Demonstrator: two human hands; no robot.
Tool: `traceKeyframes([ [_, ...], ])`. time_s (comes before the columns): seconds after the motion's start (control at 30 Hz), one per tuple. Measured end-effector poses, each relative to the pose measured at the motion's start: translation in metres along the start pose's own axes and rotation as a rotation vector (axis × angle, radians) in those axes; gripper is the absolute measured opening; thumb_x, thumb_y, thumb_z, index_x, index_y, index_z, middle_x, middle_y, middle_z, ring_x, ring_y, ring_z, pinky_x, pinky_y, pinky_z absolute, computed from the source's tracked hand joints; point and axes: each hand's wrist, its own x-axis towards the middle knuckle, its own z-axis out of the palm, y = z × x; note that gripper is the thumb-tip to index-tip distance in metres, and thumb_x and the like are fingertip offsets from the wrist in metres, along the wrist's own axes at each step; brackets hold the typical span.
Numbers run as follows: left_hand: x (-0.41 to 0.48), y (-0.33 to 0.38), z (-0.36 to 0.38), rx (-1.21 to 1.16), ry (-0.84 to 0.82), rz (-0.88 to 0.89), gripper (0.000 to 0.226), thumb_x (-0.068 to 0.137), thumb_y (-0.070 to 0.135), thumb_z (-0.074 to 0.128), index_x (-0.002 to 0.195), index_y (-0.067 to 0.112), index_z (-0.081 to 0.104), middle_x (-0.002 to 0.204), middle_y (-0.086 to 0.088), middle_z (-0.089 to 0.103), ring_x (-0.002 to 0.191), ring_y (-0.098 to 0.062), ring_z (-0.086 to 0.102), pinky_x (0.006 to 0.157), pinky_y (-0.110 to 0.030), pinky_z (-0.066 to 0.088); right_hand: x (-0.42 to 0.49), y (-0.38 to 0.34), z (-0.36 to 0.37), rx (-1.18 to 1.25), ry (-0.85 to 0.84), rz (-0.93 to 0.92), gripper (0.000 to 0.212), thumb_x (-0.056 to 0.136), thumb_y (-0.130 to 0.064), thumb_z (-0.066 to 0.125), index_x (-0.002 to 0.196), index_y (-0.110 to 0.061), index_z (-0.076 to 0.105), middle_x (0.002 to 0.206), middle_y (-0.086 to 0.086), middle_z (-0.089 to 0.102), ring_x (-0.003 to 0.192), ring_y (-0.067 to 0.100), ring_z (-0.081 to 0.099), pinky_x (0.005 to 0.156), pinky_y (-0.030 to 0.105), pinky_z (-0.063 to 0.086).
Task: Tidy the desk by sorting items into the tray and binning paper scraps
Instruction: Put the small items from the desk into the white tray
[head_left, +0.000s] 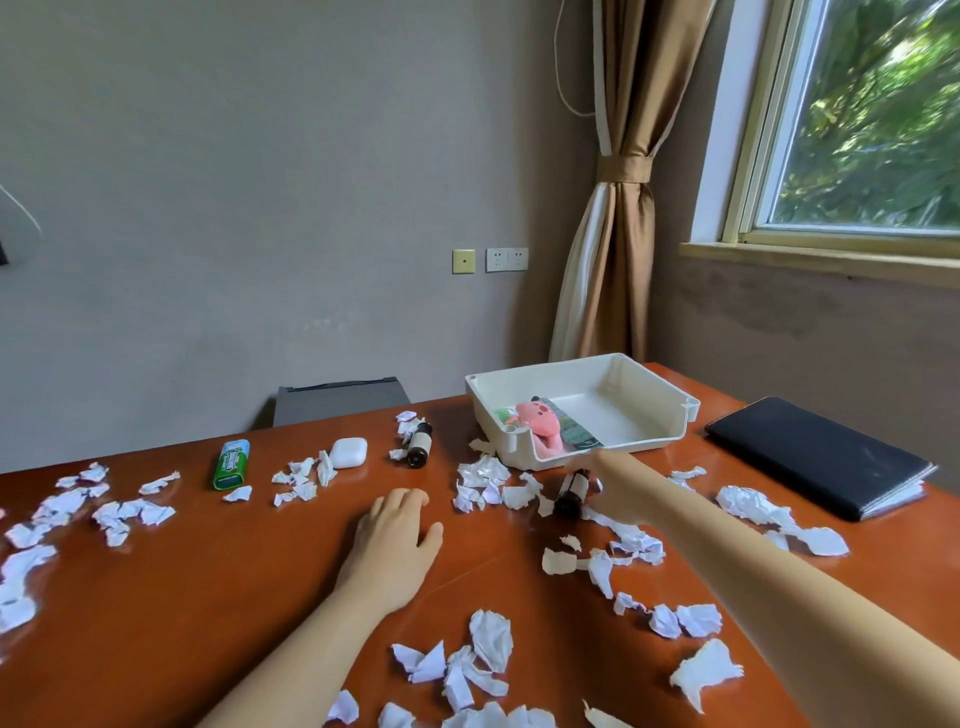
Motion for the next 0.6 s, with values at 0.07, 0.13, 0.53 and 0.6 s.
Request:
traceKeyframes([
  [0.07, 0.005, 0.001, 0.001, -0.016, 0.033, -0.017, 0.042, 0.098, 0.035, 0.039, 0.138, 0.022, 0.038, 0.142, 0.004, 0.040, 0.130, -0.014, 0.037, 0.107, -0.028, 0.034, 0.007, 0.000, -0.001, -0.057, -0.005, -0.030, 0.057, 0.085, -0.002, 0.059, 0.135, -0.027, 0.047, 0.133, 0.004, 0.053, 0.114, 0.023, 0.055, 0.089, 0.028, 0.053],
  [0.13, 0.010, 0.000, 0.002, -0.022, 0.066, -0.051, 0.044, 0.098, 0.036, 0.040, 0.139, 0.021, 0.036, 0.143, 0.002, 0.038, 0.130, -0.015, 0.039, 0.105, -0.028, 0.037, 0.011, -0.002, -0.004, -0.117, -0.011, -0.069, 0.049, 0.086, -0.011, 0.063, 0.132, -0.024, 0.051, 0.127, 0.004, 0.057, 0.109, 0.023, 0.056, 0.085, 0.024, 0.052],
  [0.53, 0.068, -0.005, 0.000, 0.277, 0.122, -0.060, 0.055, 0.097, 0.047, 0.036, 0.142, 0.016, 0.029, 0.145, -0.004, 0.038, 0.133, -0.021, 0.036, 0.110, -0.035, 0.029, 0.026, -0.001, 0.005, -0.113, -0.094, -0.127, 0.037, 0.088, -0.025, 0.061, 0.124, -0.023, 0.053, 0.116, 0.002, 0.060, 0.098, 0.018, 0.057, 0.080, 0.024, 0.049],
  [0.6, 0.086, -0.001, -0.005, 0.262, 0.139, -0.089, 0.053, 0.096, 0.046, 0.037, 0.139, 0.014, 0.033, 0.140, -0.006, 0.045, 0.129, -0.023, 0.041, 0.108, -0.037, 0.031, 0.028, 0.003, 0.004, -0.088, -0.111, -0.136, 0.043, 0.088, -0.025, 0.062, 0.129, -0.025, 0.050, 0.121, -0.001, 0.059, 0.102, 0.016, 0.057, 0.084, 0.022, 0.050],
])
